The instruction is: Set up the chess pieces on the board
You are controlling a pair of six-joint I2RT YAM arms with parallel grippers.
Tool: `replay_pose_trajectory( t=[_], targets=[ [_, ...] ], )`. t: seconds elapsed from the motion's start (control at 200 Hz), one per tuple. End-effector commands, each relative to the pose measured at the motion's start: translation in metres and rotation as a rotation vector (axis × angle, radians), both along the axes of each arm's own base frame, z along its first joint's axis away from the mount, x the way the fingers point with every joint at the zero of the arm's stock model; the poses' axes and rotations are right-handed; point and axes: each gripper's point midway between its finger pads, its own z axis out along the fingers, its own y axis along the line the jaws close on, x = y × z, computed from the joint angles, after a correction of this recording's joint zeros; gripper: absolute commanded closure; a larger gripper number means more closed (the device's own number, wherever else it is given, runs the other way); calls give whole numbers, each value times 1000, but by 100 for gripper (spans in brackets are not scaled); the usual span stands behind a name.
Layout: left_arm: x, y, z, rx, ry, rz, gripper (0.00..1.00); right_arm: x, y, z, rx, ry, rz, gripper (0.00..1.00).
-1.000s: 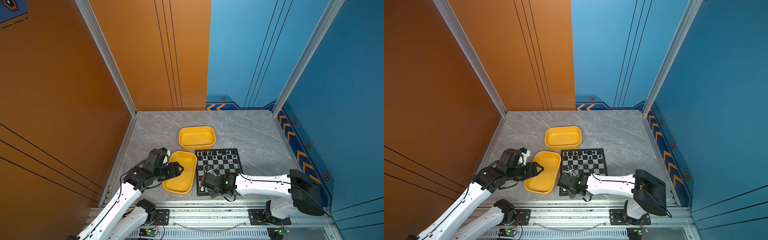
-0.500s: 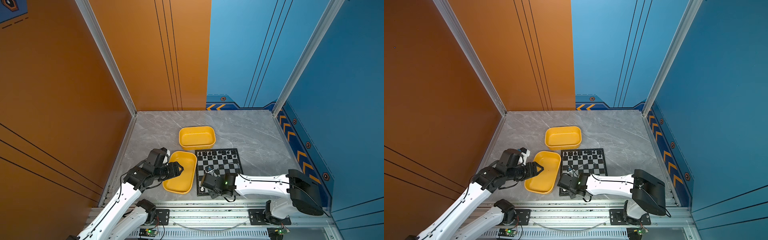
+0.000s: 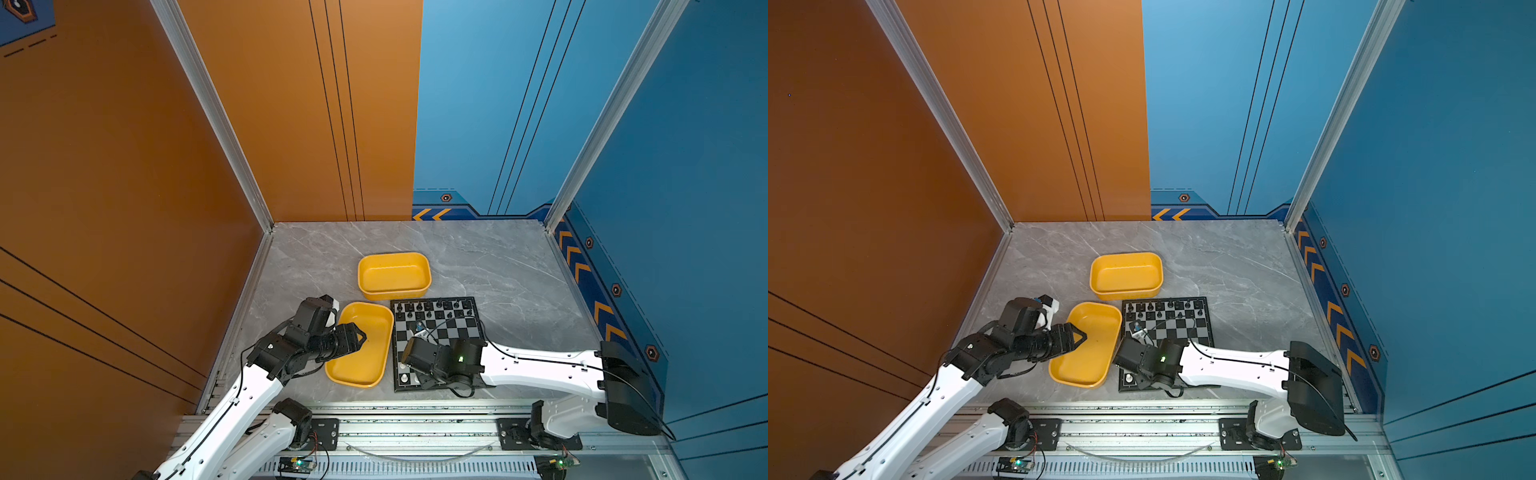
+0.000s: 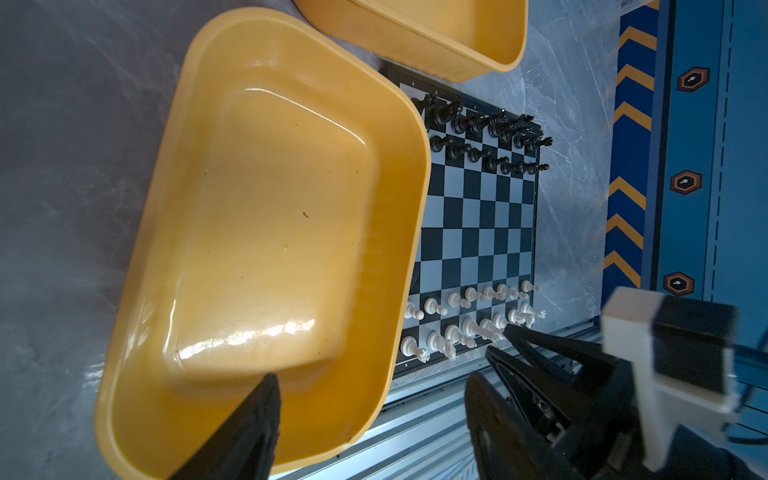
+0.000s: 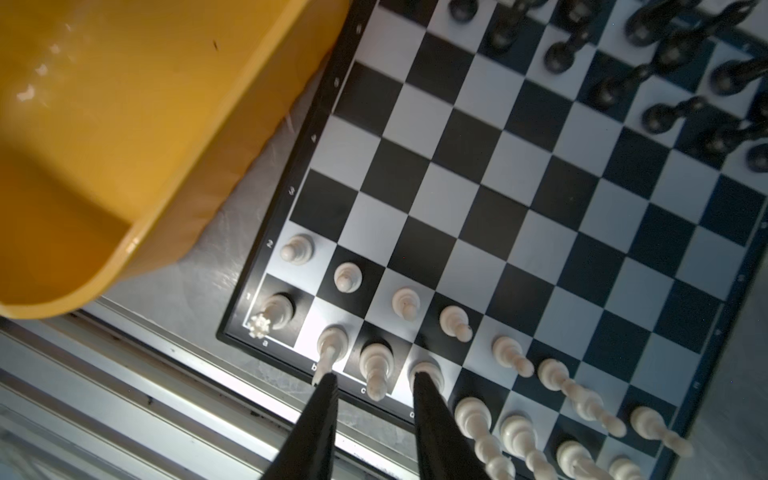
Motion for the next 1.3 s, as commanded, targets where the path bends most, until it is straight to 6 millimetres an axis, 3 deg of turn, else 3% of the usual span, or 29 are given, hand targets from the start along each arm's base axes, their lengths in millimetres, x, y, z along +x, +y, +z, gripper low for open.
replay_pose_trajectory(
  t=[0.0, 0.04, 0.08, 0.13, 0.225, 0.356, 0.526, 0.656, 0.831, 1.062, 1.207, 1.297],
  targets=[
    [7, 6, 7, 52, -43, 1, 23, 20, -13, 45, 14, -87, -11, 56],
    [10, 8, 8, 73, -58, -1, 16, 29, -16, 58, 36, -98, -20, 50],
    [14, 10, 12, 95, -75, -2, 1, 38, -23, 71, 53, -115, -38, 44],
    [21, 15, 16, 127, -101, 9, 2, 51, -35, 84, 65, -136, -69, 33],
    [35, 27, 25, 181, -136, 44, 2, 76, -65, 104, 82, -173, -139, 0],
    [55, 49, 32, 256, -164, 108, 2, 102, -118, 117, 72, -204, -259, 0],
    [91, 102, 29, 338, -223, 300, 2, 138, -205, 124, 39, -269, -512, 0],
    [117, 146, 33, 458, -314, 444, 2, 157, -269, 112, 47, -305, -699, 0],
    [141, 177, 35, 665, -385, 478, 2, 171, -322, 89, 155, -330, -872, 0],
    [156, 191, 9, 765, -435, 451, 2, 188, -331, 54, 49, -506, -788, 0],
    [157, 175, -8, 707, -516, 378, 2, 192, -339, 30, -24, -537, -774, 0],
    [161, 166, -5, 660, -619, 364, 2, 198, -340, 17, -5, -560, -782, 0]
  ],
)
